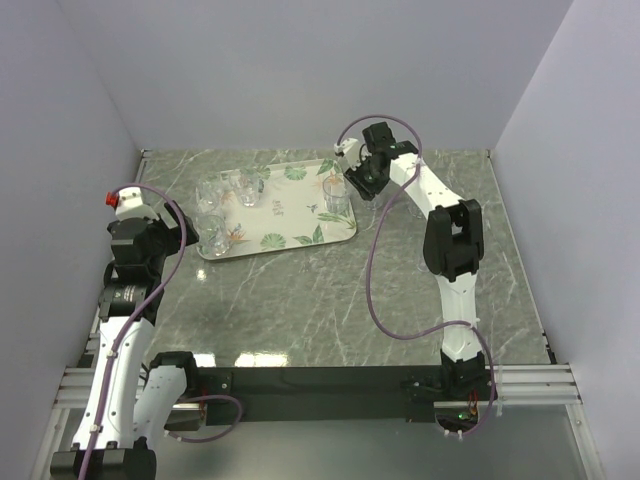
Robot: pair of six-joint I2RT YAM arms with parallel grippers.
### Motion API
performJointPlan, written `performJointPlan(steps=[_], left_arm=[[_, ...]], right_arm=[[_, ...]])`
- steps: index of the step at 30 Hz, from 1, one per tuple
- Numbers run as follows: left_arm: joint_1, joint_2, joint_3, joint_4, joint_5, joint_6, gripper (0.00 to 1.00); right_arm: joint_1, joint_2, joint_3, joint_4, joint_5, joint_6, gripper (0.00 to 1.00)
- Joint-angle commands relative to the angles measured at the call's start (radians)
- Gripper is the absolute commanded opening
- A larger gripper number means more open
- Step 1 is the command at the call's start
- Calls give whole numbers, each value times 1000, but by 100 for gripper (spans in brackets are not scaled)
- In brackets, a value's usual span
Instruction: Place the glasses into the tray
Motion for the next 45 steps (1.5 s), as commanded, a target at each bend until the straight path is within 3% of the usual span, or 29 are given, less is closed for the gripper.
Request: performJointPlan(steps=[1, 14, 25, 36, 45], left_arm=[[2, -3, -6, 39, -10, 18, 99], [0, -12, -6, 37, -6, 16, 99], [2, -29, -6, 40, 1, 16, 99], [-1, -41, -6, 42, 5, 15, 99], [0, -43, -8, 42, -6, 16, 99]], right_arm=[[0, 9, 34, 28, 2, 0, 42], [-6, -68, -73, 42, 4, 11, 0], [-9, -357, -288, 70, -73, -32, 0], [28, -523, -377, -93, -349, -167, 0], [216, -458, -262, -95, -366, -150, 0]])
